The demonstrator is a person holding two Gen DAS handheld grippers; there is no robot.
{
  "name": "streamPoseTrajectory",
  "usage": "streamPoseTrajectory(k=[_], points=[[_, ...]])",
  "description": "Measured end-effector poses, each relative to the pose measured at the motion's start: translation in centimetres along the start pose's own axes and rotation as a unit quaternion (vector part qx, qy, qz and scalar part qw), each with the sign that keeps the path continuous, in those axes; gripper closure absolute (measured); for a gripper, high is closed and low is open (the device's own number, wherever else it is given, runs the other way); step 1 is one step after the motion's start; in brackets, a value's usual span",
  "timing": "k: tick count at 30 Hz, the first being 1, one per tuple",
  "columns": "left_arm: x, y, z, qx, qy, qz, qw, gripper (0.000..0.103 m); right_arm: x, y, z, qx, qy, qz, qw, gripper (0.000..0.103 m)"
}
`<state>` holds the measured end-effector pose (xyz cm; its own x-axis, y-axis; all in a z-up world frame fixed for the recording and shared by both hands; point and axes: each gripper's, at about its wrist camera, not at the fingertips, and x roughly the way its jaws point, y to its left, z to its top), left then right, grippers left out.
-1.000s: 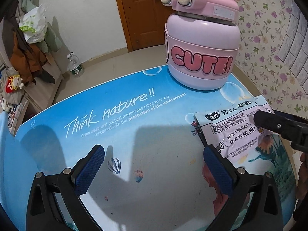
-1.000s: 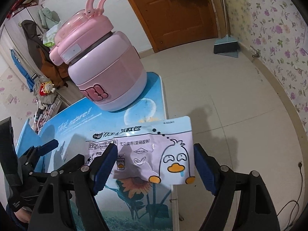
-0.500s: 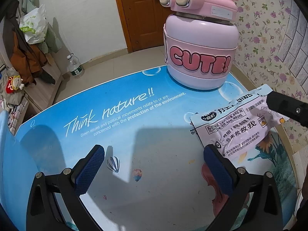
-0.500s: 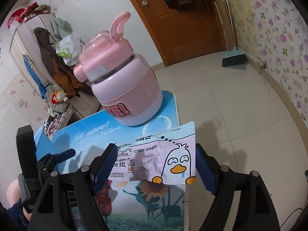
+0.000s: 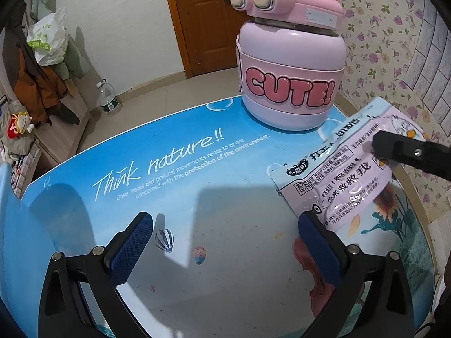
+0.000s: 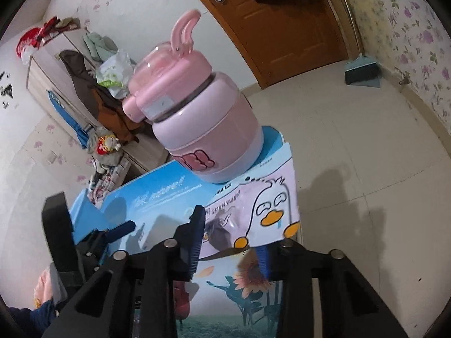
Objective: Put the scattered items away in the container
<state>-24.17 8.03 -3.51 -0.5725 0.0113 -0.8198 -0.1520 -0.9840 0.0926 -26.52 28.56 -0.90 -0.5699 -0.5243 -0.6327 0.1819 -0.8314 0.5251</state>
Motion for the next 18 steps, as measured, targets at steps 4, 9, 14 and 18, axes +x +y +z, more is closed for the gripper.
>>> streamPoseTrajectory(k=[4, 9, 14, 18], points=[[0.0, 0.0, 0.0, 0.001, 0.000, -0.002, 1.0000, 0.000, -0.1, 0.2, -0.1, 0.008, -0.010, 0.018, 1.000, 0.080], [0.0, 0.1, -0.1, -0.001, 0.002, -0.005, 1.0000, 0.000, -0.3, 0.5, 0.1, 0.018, -0.021, 0.040, 0.999, 0.084], [-0.8, -0.4, -0.7, 0.005, -0.003, -0.013, 0.9999, 0.000, -0.7, 1.0, 0.0, 0.020, -0.029, 0.047, 0.998, 0.086], [-1.8, -1.0, -0.6, 0.013, -0.017, -0.017, 0.9996, 0.000, -1.3, 1.5, -0.4, 0.027, -0.034, 0.054, 0.998, 0.087]])
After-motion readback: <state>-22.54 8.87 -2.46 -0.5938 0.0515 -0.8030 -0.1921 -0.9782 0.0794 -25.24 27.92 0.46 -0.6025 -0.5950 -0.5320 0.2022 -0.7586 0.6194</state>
